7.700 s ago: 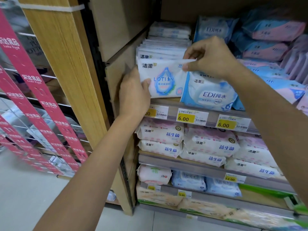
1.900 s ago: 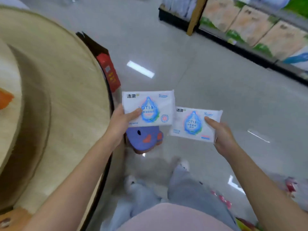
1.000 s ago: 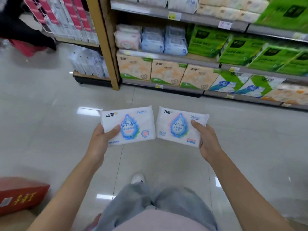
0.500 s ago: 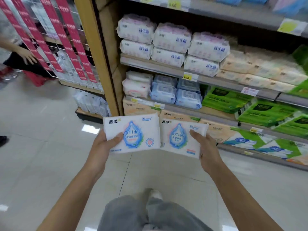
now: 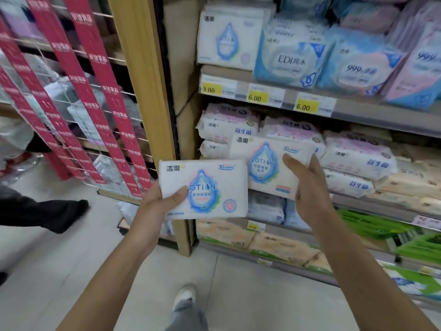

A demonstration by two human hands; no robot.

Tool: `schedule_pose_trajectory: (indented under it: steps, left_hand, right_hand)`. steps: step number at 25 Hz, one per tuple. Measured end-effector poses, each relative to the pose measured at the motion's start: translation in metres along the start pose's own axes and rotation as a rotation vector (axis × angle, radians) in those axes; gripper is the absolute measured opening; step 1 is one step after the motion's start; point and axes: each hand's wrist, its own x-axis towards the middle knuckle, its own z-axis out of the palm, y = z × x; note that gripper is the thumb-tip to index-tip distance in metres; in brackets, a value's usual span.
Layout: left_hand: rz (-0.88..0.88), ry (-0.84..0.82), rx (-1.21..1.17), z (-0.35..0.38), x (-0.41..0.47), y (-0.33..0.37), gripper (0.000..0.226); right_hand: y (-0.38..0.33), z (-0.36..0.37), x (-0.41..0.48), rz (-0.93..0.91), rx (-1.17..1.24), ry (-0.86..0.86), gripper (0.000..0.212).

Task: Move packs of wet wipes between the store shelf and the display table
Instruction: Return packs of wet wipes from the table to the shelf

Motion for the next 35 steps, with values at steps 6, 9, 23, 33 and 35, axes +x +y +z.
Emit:
schedule_pose_trajectory:
  steps: [6, 9, 23, 33, 35]
  left_hand:
    - [0.073, -0.13, 0.025, -0.018, 0.079, 0.063, 0.043]
    - [0.073, -0.16, -0.012, -0.012, 0.1, 0.072, 0.042]
    - [0.048, -0.205, -0.089, 0.014, 0.122, 0.064, 0.042]
    - [0.125, -0.202, -0.103, 0.031, 0.135, 0.076, 0.044]
    - [0.165, -0.188, -0.118, 0.038, 0.138, 0.085, 0.041]
  right_hand:
    - [-0.087, 0.103, 0.072, -0.431, 0.038, -0.067, 0.068]
    - [-0.126, 0.136, 0.103, -0.577, 0.042, -0.1, 0.047]
    - [-0.193, 0.177, 0.182, -0.758, -1.235, -0.019, 0.041]
    - [-0.186, 0.179, 0.199, -0.808, -1.569, -0.03, 0.052]
    - [-0.186, 0.168, 0.185, -0.908, -1.356, -0.073, 0.04]
